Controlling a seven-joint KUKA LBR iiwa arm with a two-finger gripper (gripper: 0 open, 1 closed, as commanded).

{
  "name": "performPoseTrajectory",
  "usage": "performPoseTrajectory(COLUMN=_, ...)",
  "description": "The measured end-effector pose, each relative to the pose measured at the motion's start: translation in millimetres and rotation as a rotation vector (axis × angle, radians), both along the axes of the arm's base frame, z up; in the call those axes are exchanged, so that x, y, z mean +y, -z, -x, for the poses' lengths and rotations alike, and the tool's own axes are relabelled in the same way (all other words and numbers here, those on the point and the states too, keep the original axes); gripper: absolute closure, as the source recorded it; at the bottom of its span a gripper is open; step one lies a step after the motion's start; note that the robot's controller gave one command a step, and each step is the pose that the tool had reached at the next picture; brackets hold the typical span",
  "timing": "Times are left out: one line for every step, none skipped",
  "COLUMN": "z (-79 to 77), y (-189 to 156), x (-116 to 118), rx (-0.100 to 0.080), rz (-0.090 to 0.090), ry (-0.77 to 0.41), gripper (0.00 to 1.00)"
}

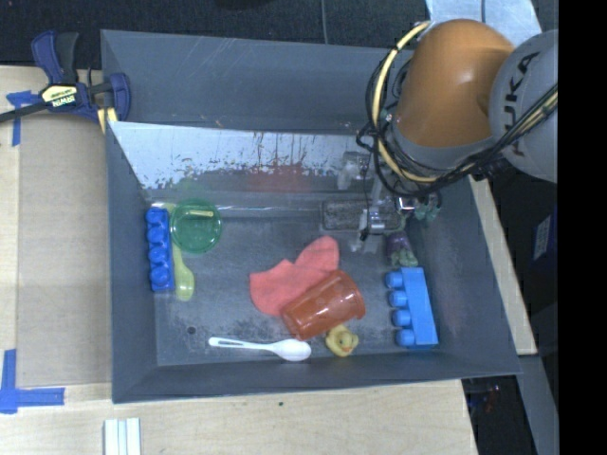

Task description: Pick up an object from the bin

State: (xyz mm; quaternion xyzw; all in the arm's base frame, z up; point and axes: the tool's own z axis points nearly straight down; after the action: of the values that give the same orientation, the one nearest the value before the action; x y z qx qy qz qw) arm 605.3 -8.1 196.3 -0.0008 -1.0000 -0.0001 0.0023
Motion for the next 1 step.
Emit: performPoseTrajectory(z=-1.6, y=-5.1, x=0.0, rx=-0.009, rz=0.0, ry=0.0, gripper=0.0)
